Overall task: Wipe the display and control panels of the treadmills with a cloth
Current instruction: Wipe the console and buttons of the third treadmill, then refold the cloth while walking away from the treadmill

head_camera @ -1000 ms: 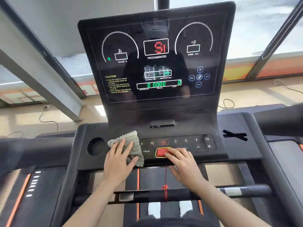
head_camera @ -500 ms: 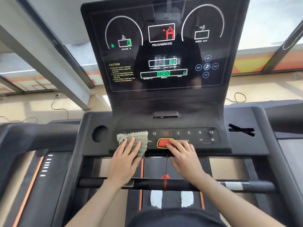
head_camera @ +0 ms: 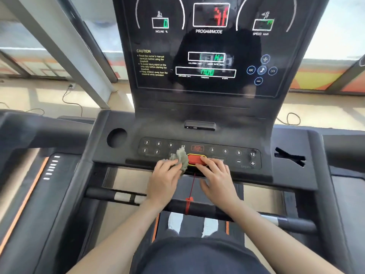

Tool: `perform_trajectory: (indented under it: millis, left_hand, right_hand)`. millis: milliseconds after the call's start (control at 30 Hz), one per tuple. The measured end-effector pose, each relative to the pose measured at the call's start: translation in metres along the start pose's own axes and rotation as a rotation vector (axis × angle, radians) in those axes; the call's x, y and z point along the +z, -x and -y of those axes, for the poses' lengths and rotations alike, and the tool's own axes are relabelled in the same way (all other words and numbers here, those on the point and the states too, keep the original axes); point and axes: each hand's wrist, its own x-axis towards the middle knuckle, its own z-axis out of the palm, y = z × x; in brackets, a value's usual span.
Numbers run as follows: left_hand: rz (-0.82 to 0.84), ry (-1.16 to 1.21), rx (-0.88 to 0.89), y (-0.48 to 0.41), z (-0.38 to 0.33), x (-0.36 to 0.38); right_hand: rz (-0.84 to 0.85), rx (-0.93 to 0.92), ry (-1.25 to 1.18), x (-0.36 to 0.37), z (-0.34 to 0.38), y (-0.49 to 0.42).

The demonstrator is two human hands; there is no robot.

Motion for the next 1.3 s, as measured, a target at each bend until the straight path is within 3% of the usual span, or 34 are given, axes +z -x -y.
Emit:
perform_trajectory:
  millis: [100,300,500,667,800,967,1300]
  left_hand:
    - [0.068,0.176,-0.11,0.021,-0.023,0.004]
    - [0.023,0.568,-0.476,0.042,-0.06,-0.018]
    - [-0.022,0.59,-0.711,0.08,-0.059,-0.031]
    - [-0.188,0.536,-0.702,0.111,-0.074,-0.043]
    - [-0.173,0.65,-0.737,0.158,-0.077,-0.052]
    - [-0.284,0.648,-0.9,0.24,-0.066,-0.077]
    - [-0.467,0.512,-1.218,0.484,-0.047,-0.149]
  right_hand:
    - [0.006,-0.04,-0.09,-0.004,0.005,-0.003]
    - [0.122,-0.155,-0.41,0.003,0.013,-0.004]
    - [0.35,-0.015,-0.615,-0.008,0.036,-0.009]
    - [0.59,0.042,-0.849,-0.012,0.067,0.001]
    - [0.737,-0.017,-0.848,-0.001,0.098,0.018]
    - [0.963,-0.191,-0.722,0.018,0.168,0.05]
    - [1.106,-0.652,-0.529,0.088,0.355,0.181]
